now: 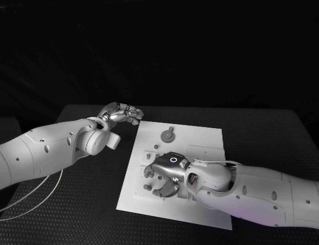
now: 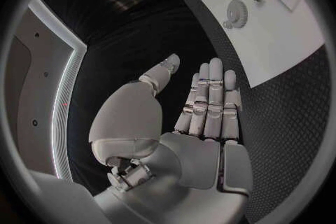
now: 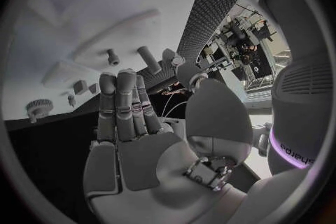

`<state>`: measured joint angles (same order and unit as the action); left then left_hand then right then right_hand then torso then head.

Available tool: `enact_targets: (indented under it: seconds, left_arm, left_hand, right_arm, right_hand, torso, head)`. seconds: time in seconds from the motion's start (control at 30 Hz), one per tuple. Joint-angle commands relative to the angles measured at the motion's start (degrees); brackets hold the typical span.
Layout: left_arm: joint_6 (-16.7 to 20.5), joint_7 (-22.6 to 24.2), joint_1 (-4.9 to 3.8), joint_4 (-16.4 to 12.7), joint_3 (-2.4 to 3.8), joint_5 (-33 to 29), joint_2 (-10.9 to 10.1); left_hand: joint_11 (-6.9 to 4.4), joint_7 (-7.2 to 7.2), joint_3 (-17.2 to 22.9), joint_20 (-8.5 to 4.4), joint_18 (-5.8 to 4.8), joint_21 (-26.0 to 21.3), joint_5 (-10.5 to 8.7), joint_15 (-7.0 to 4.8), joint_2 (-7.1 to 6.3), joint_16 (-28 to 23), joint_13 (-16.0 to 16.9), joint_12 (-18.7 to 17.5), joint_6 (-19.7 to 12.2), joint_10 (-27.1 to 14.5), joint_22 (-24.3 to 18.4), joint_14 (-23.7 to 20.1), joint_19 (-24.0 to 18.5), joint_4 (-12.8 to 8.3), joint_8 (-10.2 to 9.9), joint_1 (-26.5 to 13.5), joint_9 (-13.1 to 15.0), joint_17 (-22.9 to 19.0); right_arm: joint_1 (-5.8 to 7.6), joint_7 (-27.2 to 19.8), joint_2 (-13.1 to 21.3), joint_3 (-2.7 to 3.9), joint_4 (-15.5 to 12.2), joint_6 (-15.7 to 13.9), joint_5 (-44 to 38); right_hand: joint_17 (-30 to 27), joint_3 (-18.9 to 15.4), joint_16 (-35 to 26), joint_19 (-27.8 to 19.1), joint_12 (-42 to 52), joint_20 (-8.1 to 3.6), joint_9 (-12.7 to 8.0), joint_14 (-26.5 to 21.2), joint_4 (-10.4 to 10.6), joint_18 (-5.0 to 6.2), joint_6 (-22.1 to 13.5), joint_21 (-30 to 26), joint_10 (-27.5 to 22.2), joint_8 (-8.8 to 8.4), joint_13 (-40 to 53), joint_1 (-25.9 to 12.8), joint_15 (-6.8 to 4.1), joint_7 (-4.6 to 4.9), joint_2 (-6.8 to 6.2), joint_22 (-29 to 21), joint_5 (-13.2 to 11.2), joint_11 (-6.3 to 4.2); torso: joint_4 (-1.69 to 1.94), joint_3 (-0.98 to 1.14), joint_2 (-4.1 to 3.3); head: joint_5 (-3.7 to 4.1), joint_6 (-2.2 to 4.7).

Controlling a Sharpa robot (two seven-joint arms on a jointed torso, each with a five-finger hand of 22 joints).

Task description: Assemble the parts on the task board

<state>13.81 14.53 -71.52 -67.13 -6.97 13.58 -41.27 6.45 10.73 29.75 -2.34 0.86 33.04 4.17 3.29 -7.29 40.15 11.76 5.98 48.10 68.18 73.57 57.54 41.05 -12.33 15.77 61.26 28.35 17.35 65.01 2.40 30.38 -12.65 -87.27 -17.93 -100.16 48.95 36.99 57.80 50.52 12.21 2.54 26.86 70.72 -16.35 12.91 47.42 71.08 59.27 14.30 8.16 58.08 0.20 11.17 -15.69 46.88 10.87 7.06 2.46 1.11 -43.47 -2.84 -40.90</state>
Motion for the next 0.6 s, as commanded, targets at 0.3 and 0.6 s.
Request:
enact_targets:
  seconds: [0.3, 0.6]
  left_arm:
    - [-0.54, 0.37, -0.07, 0.08, 0.03, -0.24, 0.21]
    - [-0.63, 0.35, -0.07, 0.14, 0.03, -0.24, 0.36]
  left_hand:
    - [0.17, -0.2, 0.13, -0.05, 0.68, -0.36, -0.05, -0.02, -0.14, -0.27, -0.09, -0.39, -0.3, 0.22, 0.12, 0.5, 0.35, 0.4, 0.2, 0.11, -0.07, 0.13]
    - [0.17, -0.2, 0.13, -0.06, 0.69, -0.37, -0.06, -0.02, -0.12, -0.29, -0.1, -0.4, -0.31, 0.21, 0.14, 0.51, 0.37, 0.42, 0.21, 0.12, -0.08, 0.17]
  right_arm:
    - [1.54, -2.94, 0.58, 0.9, 0.16, -0.03, 5.52]
    - [1.11, -2.08, -1.83, 0.68, 1.06, 2.8, 2.0]
  right_hand:
    - [-0.21, 0.6, 0.86, 0.0, 1.91, -0.44, 0.15, -0.57, -0.03, 2.09, 2.12, 0.43, 0.56, 1.66, -0.51, 1.04, -0.15, -1.46, 0.77, 0.32, -2.95, -0.51]
    - [-0.24, -2.23, 4.32, -5.45, 9.95, 1.63, 0.13, -7.2, -0.2, 2.01, 1.1, 0.99, -2.1, 2.11, 1.29, 1.06, 0.23, -5.85, 0.45, 2.26, -6.76, -0.35]
  torso:
    - [-0.1, 0.01, 0.06]
    - [0.04, -0.03, -0.01]
  head:
    - [0.09, 0.27]
    - [0.11, 0.26]
